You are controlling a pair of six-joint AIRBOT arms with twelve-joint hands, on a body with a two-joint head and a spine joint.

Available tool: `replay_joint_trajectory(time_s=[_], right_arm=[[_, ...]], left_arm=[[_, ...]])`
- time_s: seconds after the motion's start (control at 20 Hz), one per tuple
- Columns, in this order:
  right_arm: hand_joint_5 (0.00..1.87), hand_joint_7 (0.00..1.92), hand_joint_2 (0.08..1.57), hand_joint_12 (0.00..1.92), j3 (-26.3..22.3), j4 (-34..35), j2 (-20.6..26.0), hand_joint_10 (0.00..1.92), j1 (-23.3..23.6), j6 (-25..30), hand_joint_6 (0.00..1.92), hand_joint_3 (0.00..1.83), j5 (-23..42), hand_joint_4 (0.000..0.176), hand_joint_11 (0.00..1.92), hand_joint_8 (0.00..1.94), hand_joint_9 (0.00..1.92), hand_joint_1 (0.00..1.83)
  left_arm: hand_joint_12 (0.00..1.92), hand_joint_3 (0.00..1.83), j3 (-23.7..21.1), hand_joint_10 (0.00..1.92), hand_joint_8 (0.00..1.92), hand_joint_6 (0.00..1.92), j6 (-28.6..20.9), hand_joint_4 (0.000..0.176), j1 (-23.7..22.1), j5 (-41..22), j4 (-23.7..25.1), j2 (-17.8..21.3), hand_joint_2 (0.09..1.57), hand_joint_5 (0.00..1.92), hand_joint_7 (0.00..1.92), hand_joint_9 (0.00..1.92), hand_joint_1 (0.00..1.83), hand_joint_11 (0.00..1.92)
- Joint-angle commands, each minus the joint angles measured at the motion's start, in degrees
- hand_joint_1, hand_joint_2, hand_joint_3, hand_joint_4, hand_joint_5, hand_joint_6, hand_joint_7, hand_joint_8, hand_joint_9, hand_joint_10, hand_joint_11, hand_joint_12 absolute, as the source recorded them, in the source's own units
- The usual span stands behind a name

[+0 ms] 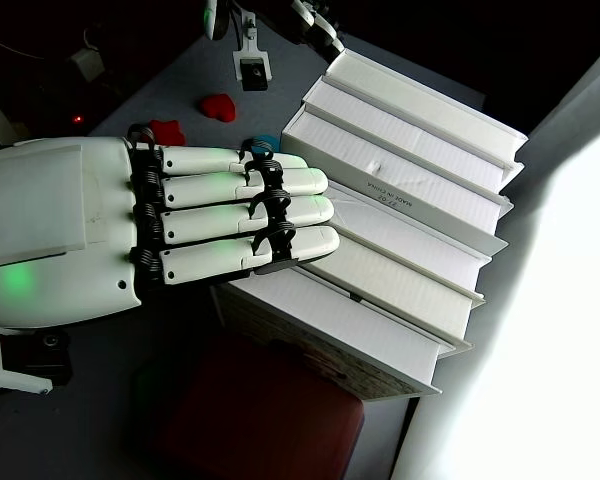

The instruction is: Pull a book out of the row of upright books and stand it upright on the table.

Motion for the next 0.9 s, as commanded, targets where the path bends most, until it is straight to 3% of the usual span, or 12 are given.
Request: replay_joint_trajectory(time_s=[0.0, 0.1, 0.2, 0.3, 0.55, 0.75, 0.8, 0.85], right_arm=[[0.38, 0.0, 1.39, 0.0, -0.3, 1.0, -0.1, 0.0, 0.9, -0.2, 0.12, 0.0, 6.1, 0.0, 0.0, 0.0, 0.0, 0.19], [0.57, 0.02, 1.4, 0.0, -1.0, 1.0, 0.0, 0.0, 0.9, -0.7, 0.34, 0.0, 6.2, 0.0, 0.0, 0.0, 0.0, 0.22], [0.6, 0.08, 1.41, 0.0, -2.4, 0.6, 0.7, 0.0, 0.9, -1.1, 0.71, 0.0, 7.2, 0.0, 0.0, 0.0, 0.0, 0.2], [0.55, 0.09, 1.43, 0.0, -4.2, -0.2, 1.7, 0.0, 0.7, -1.1, 0.9, 0.0, 8.7, 0.0, 0.0, 0.0, 0.0, 0.15], [0.53, 0.09, 1.44, 0.0, -8.9, -2.2, 5.4, 0.0, -2.2, -1.1, 1.01, 0.0, 14.2, 0.0, 0.0, 0.0, 0.0, 0.17], [0.65, 0.13, 1.42, 0.0, -12.2, -2.6, 8.2, 0.0, -7.4, 0.0, 0.85, 0.0, 19.8, 0.0, 0.0, 0.01, 0.0, 0.3], [0.53, 0.14, 1.39, 0.0, -12.6, -2.9, 8.5, 0.0, -8.6, 0.8, 1.51, 0.02, 21.0, 0.129, 0.0, 0.0, 0.0, 0.61], [0.54, 0.14, 1.42, 0.0, -13.0, -3.0, 8.9, 0.0, -10.1, 1.8, 1.09, 0.01, 22.6, 0.0, 0.0, 0.0, 0.0, 0.42]], left_arm=[[0.0, 0.0, 0.3, 0.0, 0.0, 0.01, -0.5, 0.069, -0.1, -7.2, -1.3, 0.0, 1.3, 0.08, 0.0, 0.0, 0.47, 0.01], [0.01, 0.0, 0.2, 0.0, 0.0, 0.01, -0.6, 0.064, -0.1, -7.4, -1.5, 0.0, 1.3, 0.09, 0.0, 0.0, 0.46, 0.01], [0.01, 0.0, 0.1, 0.0, 0.0, 0.0, -0.6, 0.061, 0.0, -7.6, -1.5, 0.0, 1.3, 0.08, 0.0, 0.0, 0.46, 0.0], [0.0, 0.0, 0.1, 0.0, 0.0, 0.0, -0.6, 0.072, 0.0, -7.7, -1.6, 0.1, 1.3, 0.07, 0.0, 0.0, 0.42, 0.0], [0.0, 0.0, -0.1, 0.0, 0.0, 0.0, -0.6, 0.092, 0.5, -8.2, -2.2, 0.2, 1.3, 0.04, 0.0, 0.0, 0.39, 0.0], [0.0, 0.0, -0.2, 0.0, 0.0, 0.0, -0.6, 0.076, 0.6, -8.5, -2.3, 0.2, 1.3, 0.06, 0.0, 0.0, 0.35, 0.0], [0.0, 0.0, -0.2, 0.0, 0.0, 0.0, -0.6, 0.078, 0.7, -8.6, -2.3, 0.2, 1.3, 0.06, 0.0, 0.0, 0.35, 0.0], [0.0, 0.0, -0.2, 0.0, 0.0, 0.0, -0.6, 0.078, 0.7, -8.6, -2.4, 0.2, 1.3, 0.05, 0.0, 0.0, 0.34, 0.0]])
